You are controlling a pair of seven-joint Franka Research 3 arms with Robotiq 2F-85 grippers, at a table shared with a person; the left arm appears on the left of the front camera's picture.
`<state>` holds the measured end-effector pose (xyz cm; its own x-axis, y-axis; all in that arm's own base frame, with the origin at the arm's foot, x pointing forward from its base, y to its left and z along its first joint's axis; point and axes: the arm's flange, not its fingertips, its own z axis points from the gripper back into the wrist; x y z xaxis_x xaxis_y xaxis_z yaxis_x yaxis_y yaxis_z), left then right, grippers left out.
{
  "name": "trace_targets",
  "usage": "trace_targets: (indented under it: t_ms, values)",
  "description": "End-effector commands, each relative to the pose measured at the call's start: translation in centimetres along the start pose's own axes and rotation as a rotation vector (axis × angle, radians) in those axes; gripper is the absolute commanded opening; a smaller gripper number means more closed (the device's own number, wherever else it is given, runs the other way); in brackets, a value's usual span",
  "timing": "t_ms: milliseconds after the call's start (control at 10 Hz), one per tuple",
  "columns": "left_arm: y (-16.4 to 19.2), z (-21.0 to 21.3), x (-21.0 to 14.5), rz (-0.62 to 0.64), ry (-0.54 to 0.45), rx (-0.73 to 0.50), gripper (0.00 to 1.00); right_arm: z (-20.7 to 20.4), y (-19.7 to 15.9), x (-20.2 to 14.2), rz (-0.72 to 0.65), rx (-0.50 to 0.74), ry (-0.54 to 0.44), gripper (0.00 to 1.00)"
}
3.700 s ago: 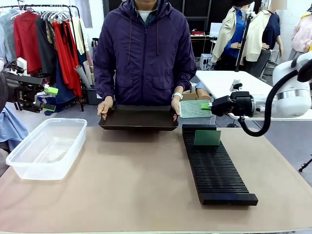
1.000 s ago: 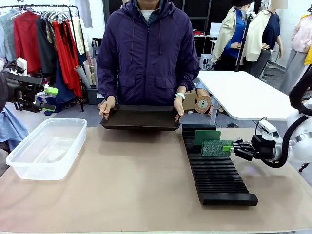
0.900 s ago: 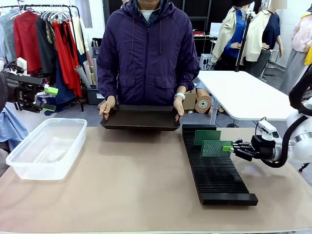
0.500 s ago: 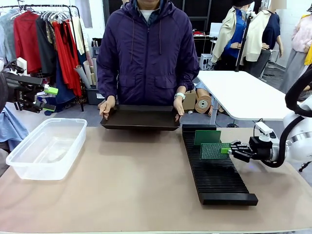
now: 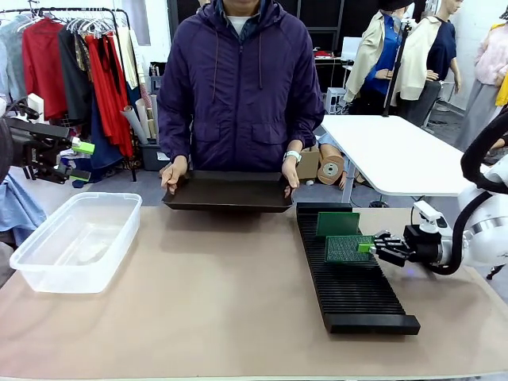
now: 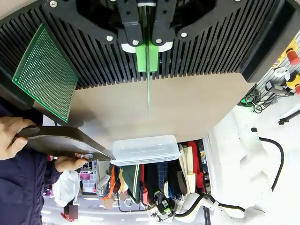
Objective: Sort PCBs into racks and boxes based on the side picked up.
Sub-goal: If the short side of the Blank PCB is picked up, insert it into the PCB Rack ; if the long side is picked up, place it in the Organizing box.
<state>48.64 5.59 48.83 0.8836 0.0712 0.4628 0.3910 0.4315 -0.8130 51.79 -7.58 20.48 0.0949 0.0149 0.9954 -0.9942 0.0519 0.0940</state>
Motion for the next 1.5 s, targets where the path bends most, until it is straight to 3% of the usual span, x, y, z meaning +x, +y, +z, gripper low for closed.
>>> trace_targets:
  t_ms: [0,1400]
  values:
    - [-0.15,0.03,0.0,-0.003,-0.002,-0.003,1.0,-0.08,-0.23,0.12,0.016,0.016,0.01,0.0]
    - [-0.15,0.03,0.0,-0.003,-0.002,-0.003,1.0,0.04,0.18,0.12,-0.011,0.048,0.004,0.0]
